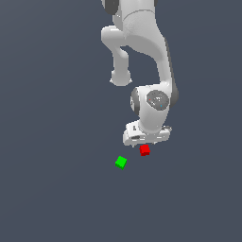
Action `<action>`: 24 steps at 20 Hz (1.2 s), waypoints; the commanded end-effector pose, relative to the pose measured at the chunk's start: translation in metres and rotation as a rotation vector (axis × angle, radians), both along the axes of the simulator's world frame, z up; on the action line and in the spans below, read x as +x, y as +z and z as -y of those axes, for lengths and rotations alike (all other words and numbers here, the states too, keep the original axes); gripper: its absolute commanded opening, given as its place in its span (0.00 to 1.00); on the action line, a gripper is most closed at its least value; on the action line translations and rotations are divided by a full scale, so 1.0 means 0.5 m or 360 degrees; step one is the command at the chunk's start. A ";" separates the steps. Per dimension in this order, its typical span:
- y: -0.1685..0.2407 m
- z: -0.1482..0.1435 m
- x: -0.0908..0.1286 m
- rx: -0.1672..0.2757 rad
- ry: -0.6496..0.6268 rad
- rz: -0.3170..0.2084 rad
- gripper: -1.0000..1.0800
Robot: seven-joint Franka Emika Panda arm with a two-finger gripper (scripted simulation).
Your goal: Stack the red cube on top of the green cube.
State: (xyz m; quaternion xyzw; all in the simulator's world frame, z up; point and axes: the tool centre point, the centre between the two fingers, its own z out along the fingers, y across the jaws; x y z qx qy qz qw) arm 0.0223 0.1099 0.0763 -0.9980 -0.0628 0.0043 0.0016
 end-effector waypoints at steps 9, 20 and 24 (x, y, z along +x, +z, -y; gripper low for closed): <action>-0.013 -0.023 0.013 -0.0004 0.0018 0.0014 0.96; -0.071 -0.023 0.011 -0.0004 0.0019 0.0014 0.96; -0.104 -0.022 0.010 -0.0004 0.0019 0.0014 0.96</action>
